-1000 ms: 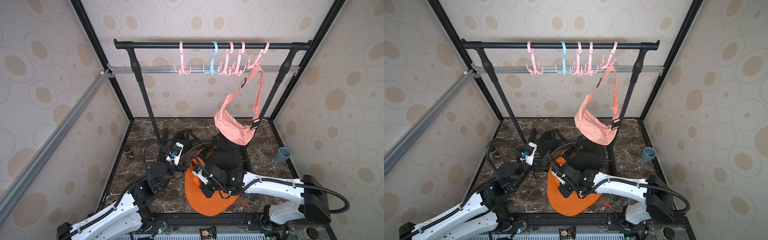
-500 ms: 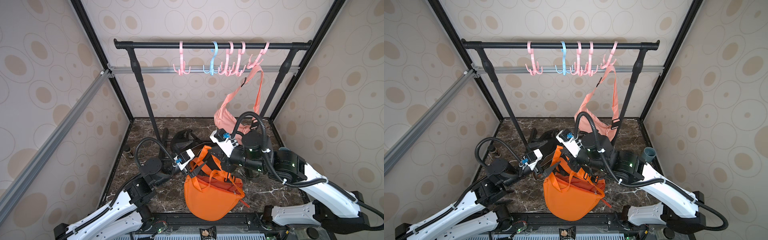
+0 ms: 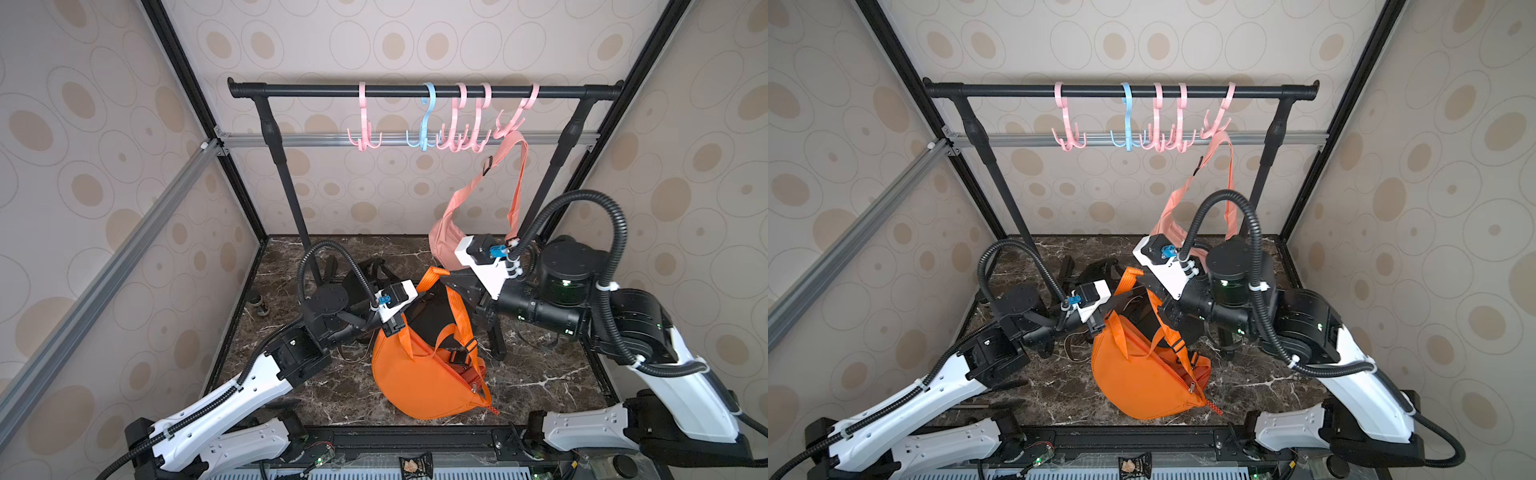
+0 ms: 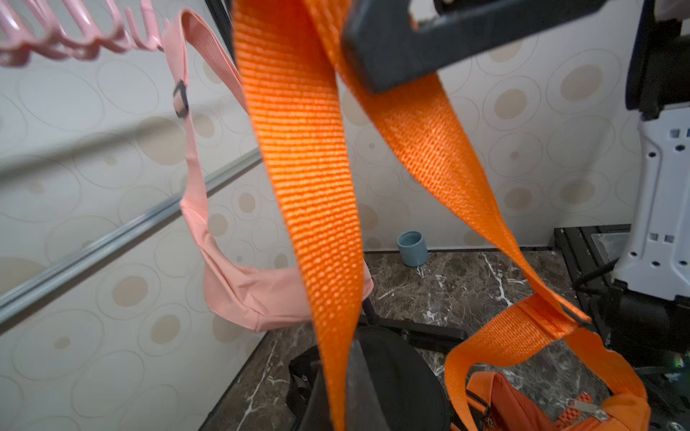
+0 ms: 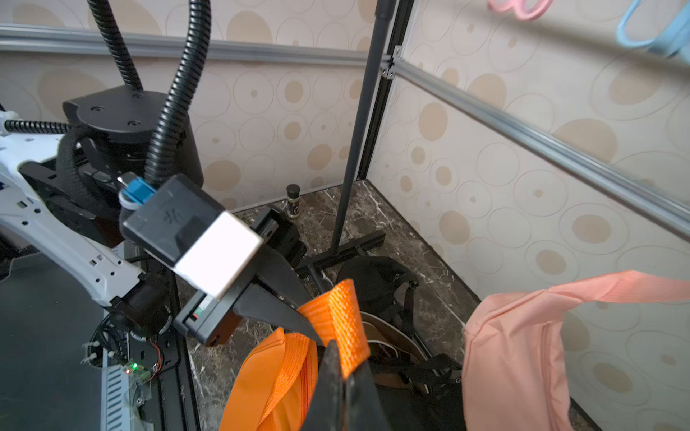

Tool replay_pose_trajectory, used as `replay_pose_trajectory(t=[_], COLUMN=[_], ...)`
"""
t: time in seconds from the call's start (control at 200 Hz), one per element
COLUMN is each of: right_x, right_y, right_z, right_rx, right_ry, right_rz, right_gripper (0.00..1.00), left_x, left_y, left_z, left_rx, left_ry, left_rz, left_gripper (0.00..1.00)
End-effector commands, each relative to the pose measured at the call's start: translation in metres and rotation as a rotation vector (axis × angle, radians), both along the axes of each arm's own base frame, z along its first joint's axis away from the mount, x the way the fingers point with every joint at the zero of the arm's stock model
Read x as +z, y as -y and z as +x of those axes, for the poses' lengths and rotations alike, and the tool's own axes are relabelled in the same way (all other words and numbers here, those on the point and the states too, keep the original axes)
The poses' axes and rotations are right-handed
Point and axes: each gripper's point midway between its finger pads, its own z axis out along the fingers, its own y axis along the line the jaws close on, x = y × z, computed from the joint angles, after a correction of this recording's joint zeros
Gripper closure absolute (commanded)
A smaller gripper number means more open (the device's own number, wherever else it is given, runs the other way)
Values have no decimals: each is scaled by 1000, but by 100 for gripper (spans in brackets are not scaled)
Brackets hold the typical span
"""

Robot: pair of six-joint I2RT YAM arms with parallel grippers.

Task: Hang the bag on a hook
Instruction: Pick up the bag from the bag, then hang the bag on the hook.

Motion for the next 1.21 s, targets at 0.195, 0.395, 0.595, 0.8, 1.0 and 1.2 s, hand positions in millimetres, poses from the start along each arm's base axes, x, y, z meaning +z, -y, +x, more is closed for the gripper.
replay_pose_trajectory(t=[0.195,0.395,0.595,0.8,1.0,1.2], right_x=[108,166,200,188,180,180], right_y=[55,79,104,123,145,136], right_z=[19,39,70,133,183,190], right_rx=[-238,-380,-508,-490,-408,-338], right_ry=[255,387,485,357,226,213], right_rz=[152,243,324,429,560,577], right_gripper=[100,100,100,100,100,100], left_x=[139,165,191,215,217,225], left_y=[-7,25,53,51,52,41], left_z=[6,63,117,143,155,156], left_rx=[52,188,315,416,458,496], left_ry=[112,86,75,130,163,195], left_rz=[-147,-118,-128,-240,-253,-264], left_gripper=[100,100,100,100,100,100])
